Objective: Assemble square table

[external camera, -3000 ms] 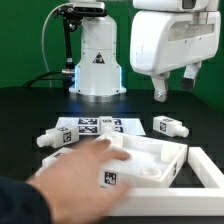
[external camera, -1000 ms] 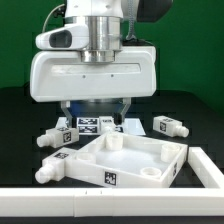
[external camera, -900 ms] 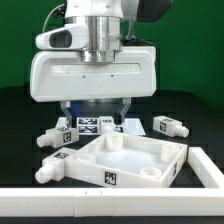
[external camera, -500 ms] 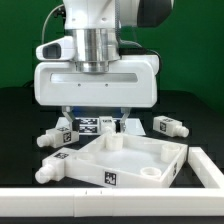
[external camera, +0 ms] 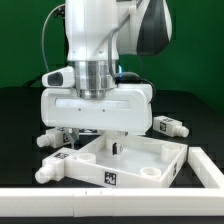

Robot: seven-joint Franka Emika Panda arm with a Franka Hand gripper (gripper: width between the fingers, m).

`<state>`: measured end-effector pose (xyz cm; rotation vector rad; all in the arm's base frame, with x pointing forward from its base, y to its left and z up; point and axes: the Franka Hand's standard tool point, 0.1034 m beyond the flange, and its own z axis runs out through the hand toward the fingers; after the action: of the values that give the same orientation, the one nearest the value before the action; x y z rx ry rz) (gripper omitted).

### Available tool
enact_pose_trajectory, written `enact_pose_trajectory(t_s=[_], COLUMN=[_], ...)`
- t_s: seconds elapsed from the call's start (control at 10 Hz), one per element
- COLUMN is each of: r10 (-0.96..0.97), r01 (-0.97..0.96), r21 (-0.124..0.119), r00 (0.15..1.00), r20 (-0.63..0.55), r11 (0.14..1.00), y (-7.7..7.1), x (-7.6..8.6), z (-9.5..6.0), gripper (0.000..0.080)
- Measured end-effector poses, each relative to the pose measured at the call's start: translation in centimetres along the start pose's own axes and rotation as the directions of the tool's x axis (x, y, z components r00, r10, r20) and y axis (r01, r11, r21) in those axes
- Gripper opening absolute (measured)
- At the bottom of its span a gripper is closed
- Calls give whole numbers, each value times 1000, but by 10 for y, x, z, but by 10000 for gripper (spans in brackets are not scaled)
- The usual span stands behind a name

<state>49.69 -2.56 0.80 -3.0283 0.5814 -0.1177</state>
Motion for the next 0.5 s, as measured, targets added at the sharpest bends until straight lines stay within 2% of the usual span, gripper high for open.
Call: enact_pose_trajectory(t_s=[0.1,0.3,0.4,0.5], r10=[-4,-6,-8,-11], r01=[4,6,8,11], r21=[0,0,0,0], r00=[1000,1000,1000,1000], r20=[0,1,1,1], r11=[1000,1000,1000,1000], y=[-1,0,0,0], x=[0,0,0,0], z=[0,0,0,0], gripper=[649,387,387,206])
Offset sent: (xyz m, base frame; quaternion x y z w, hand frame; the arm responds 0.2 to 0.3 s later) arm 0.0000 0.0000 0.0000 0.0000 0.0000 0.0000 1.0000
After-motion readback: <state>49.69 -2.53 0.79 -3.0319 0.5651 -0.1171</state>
